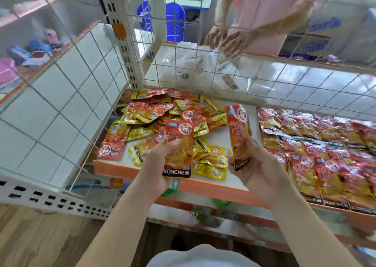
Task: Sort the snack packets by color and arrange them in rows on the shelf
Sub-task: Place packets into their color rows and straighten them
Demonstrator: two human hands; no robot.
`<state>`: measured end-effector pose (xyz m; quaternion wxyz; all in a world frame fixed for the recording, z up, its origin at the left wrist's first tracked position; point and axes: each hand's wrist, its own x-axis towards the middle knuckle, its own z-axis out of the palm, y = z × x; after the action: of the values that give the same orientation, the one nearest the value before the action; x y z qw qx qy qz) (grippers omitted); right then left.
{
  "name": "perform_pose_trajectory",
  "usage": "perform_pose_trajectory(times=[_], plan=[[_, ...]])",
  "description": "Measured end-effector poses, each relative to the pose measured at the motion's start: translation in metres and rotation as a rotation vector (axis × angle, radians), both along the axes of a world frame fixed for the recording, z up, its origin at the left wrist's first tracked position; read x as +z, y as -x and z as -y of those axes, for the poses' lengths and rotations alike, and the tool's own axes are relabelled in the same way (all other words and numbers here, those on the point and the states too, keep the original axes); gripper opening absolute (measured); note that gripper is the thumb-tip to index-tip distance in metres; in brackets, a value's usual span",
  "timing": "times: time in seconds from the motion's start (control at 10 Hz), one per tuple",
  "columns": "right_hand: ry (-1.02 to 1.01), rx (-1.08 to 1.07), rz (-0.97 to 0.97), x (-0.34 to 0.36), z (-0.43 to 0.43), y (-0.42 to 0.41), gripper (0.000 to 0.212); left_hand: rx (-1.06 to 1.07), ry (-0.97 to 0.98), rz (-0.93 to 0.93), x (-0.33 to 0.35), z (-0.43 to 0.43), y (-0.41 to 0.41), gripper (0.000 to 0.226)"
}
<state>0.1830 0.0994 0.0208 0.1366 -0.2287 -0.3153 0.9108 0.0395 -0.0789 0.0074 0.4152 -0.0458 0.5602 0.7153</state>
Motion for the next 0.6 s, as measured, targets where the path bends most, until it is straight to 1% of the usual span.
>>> perform_pose_trajectory(times=[0.1,0.2,0.3,0.4,0.5,0.6], plan=[[-0.070,-0.049,0.046,-0.005,-0.010,-0.014,0.016,0.007,-0.117,0.133,0.001,-0.018,-0.013,0.041],[-0.168,-0.082,0.084,-0.008,-0.026,-0.030,0.058,-0.072,-0.049,0.021,0.033,-0.043,-0.040,0.038],[-0.217,-0.131,0.142,-0.003,-0.040,-0.050,0.074,-0.052,0.019,-0.118,0.022,-0.057,-0.049,0.040],[-0.296,-0.183,0.213,0.008,-0.053,-0.076,0.052,-0.094,0.034,-0.224,0.017,-0.080,-0.065,0.019],[-0.380,-0.208,0.276,0.016,-0.071,-0.103,0.036,-0.124,0.059,-0.271,0.020,-0.106,-0.089,0.025],[-0.440,-0.251,0.333,0.018,-0.091,-0.133,0.042,-0.124,0.037,-0.263,0.021,-0.133,-0.116,0.013]])
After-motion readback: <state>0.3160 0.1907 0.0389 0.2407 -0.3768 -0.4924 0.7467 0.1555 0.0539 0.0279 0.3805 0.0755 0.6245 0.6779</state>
